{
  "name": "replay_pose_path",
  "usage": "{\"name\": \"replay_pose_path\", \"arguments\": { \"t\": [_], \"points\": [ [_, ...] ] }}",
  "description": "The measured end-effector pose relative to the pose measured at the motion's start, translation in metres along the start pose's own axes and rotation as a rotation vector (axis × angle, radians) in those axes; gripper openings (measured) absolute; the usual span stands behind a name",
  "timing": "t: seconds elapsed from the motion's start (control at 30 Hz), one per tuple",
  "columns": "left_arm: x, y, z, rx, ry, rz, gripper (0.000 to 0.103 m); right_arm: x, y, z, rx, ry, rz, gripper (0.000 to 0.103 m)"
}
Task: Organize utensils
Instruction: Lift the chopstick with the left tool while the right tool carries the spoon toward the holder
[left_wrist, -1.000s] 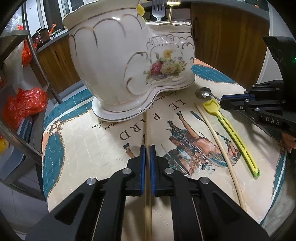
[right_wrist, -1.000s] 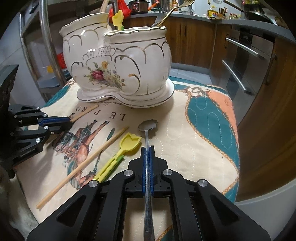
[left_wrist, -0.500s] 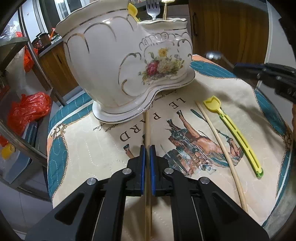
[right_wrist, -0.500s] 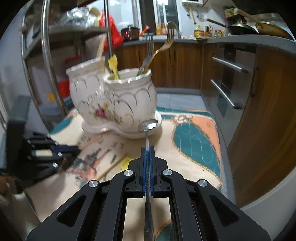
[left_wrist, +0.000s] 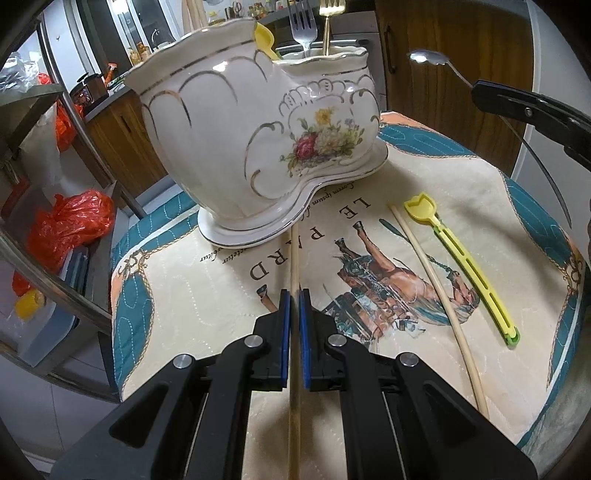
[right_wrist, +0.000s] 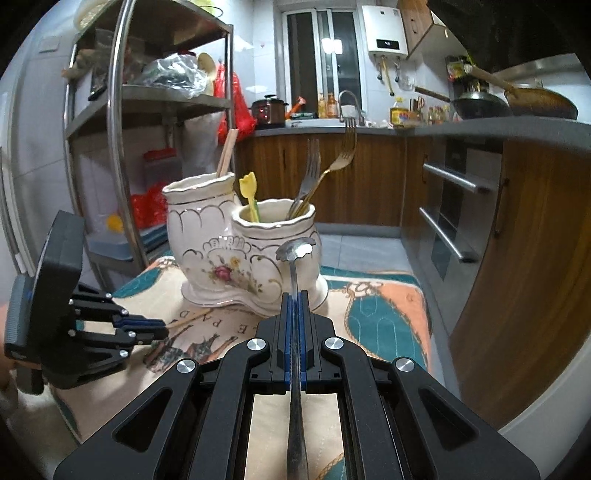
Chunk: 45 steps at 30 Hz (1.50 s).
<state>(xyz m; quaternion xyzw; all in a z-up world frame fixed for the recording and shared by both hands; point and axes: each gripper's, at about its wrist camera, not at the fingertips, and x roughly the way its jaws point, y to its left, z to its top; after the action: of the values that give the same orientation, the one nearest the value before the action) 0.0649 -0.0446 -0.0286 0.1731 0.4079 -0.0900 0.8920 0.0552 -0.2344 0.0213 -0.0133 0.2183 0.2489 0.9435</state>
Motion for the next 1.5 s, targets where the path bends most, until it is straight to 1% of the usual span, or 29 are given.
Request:
{"name": "replay_pose_path", "arguments": {
  "t": [0.07,0.13,0.17,0.23,0.4,0.47,0.53,0.63,0.7,0.8,0.9,1.07,1.13,1.17,1.23,1.27,1.3,1.33,1.4,1.47,1.5],
  "points": [
    [-0.005,-0.001,0.0,0.003,-0.018,0.003,0.005,-0.002,0.002,0.001,-0.01,-0.014,-0.004,0.004],
    [-0.01,-0.002,-0.002,0.003,-0.031,-0.01,0.005,-0.003,0.004,0.001,-0.014,-0.024,-0.006,0.004],
    [-0.014,-0.004,-0.003,0.012,-0.049,-0.012,0.005,-0.004,0.004,0.001,-0.016,-0.028,-0.006,0.004],
    [-0.019,-0.005,-0.005,0.02,-0.056,-0.017,0.005,-0.005,0.005,0.001,-0.019,-0.035,-0.013,0.004],
    [-0.029,-0.005,-0.011,0.02,-0.078,-0.063,0.005,-0.006,0.003,0.002,-0.018,-0.039,-0.019,0.004],
    [-0.032,0.0,-0.014,-0.01,-0.089,-0.104,0.005,-0.006,0.002,0.002,-0.01,-0.043,-0.015,0.004],
    [-0.027,0.008,-0.017,-0.03,-0.056,-0.139,0.005,-0.007,0.0,0.003,0.004,-0.045,-0.014,0.004],
    [-0.017,0.013,-0.022,-0.016,0.003,-0.131,0.005,-0.005,-0.003,0.003,0.025,-0.039,-0.008,0.004],
    [-0.013,0.016,-0.024,-0.019,0.039,-0.159,0.005,-0.003,-0.002,0.004,0.034,-0.033,0.0,0.004],
    [-0.011,0.017,-0.027,-0.017,0.062,-0.183,0.006,0.0,0.001,0.005,0.033,-0.034,0.003,0.004],
    [-0.009,0.017,-0.028,0.008,0.078,-0.177,0.006,0.0,0.003,0.006,0.035,-0.036,0.011,0.004],
    [-0.006,0.025,-0.027,-0.004,0.1,-0.209,0.006,-0.006,0.007,0.01,0.031,-0.062,0.026,0.004],
    [-0.008,0.029,-0.028,-0.022,0.11,-0.224,0.011,-0.009,0.008,0.011,0.025,-0.075,0.033,0.004],
    [-0.009,0.031,-0.029,-0.025,0.106,-0.227,0.016,-0.01,0.009,0.011,0.021,-0.077,0.034,0.004],
    [-0.009,0.031,-0.031,-0.013,0.097,-0.226,0.016,-0.011,0.01,0.012,0.021,-0.084,0.031,0.004],
    [-0.009,0.032,-0.033,-0.013,0.085,-0.228,0.014,-0.011,0.01,0.013,0.024,-0.088,0.033,0.004],
    [-0.009,0.033,-0.035,-0.013,0.074,-0.231,0.007,-0.012,0.011,0.014,0.029,-0.093,0.036,0.004],
    [-0.01,0.033,-0.036,-0.01,0.066,-0.23,0.005,-0.014,0.012,0.015,0.035,-0.106,0.042,0.004],
    [-0.013,0.032,-0.037,-0.001,0.037,-0.227,0.005,-0.018,0.013,0.018,0.039,-0.135,0.043,0.004],
    [-0.021,0.035,-0.038,0.003,-0.015,-0.226,0.005,-0.024,0.012,0.022,0.043,-0.164,0.043,0.004],
    [-0.027,0.038,-0.036,0.0,-0.055,-0.227,0.005,-0.027,0.011,0.025,0.054,-0.183,0.045,0.004]
  ]
}}
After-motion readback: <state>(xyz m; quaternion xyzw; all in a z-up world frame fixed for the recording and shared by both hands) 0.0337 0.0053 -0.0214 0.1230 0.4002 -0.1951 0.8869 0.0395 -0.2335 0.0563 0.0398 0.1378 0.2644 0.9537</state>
